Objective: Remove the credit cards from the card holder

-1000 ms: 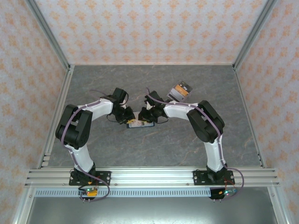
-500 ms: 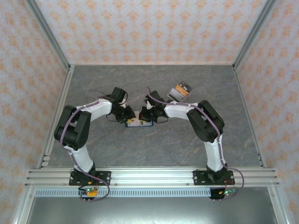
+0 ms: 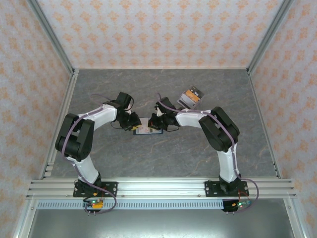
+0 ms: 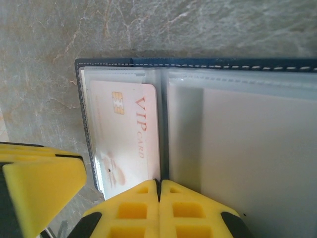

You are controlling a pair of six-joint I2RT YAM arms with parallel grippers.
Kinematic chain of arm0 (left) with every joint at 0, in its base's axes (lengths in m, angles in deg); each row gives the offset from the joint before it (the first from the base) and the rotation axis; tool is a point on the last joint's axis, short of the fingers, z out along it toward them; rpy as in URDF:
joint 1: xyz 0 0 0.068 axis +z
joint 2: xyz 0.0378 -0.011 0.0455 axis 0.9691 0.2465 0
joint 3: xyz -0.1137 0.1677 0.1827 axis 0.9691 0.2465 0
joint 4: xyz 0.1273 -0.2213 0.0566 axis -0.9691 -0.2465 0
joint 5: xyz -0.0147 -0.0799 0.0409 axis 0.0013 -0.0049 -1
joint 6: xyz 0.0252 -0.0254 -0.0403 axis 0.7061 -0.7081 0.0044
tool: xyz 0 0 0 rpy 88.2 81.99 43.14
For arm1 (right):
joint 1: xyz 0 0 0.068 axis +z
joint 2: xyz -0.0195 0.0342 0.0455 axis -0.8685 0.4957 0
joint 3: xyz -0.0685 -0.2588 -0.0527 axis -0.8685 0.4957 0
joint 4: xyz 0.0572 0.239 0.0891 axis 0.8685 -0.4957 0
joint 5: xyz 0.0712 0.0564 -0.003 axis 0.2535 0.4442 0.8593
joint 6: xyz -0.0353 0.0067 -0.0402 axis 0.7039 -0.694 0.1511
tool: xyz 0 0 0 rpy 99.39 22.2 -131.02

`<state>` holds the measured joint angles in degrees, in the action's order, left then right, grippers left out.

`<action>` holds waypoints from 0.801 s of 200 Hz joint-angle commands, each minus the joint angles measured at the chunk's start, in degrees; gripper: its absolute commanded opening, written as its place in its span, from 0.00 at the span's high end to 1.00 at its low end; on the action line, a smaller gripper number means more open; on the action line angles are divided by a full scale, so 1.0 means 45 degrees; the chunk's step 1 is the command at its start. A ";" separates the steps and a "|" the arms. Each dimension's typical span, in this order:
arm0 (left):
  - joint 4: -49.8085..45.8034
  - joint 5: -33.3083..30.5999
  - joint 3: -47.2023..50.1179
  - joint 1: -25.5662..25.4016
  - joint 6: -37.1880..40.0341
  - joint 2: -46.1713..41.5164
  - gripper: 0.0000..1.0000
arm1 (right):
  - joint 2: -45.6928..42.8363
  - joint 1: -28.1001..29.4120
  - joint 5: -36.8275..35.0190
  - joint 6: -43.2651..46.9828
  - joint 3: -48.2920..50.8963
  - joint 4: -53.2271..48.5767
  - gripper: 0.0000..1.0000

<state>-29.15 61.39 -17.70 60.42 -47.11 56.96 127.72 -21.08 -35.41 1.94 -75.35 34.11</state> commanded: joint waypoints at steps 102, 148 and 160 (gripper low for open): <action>-0.0331 -0.0094 0.0058 0.0102 0.0234 0.0434 0.80 | -0.1682 -0.0196 -0.1701 0.0097 0.1203 -0.0383 1.00; 0.0193 0.0630 -0.0009 0.0096 0.0028 -0.0150 0.80 | -0.1566 -0.0196 -0.1472 0.0101 0.1243 -0.0288 1.00; 0.0275 0.0707 -0.0061 0.0070 -0.0099 -0.0241 0.81 | -0.1521 -0.0186 -0.1334 0.0054 0.1199 -0.0167 1.00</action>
<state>-29.02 62.81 -17.70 60.42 -47.16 58.36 122.01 -21.72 -40.90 1.94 -70.30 33.63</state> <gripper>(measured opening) 0.199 0.048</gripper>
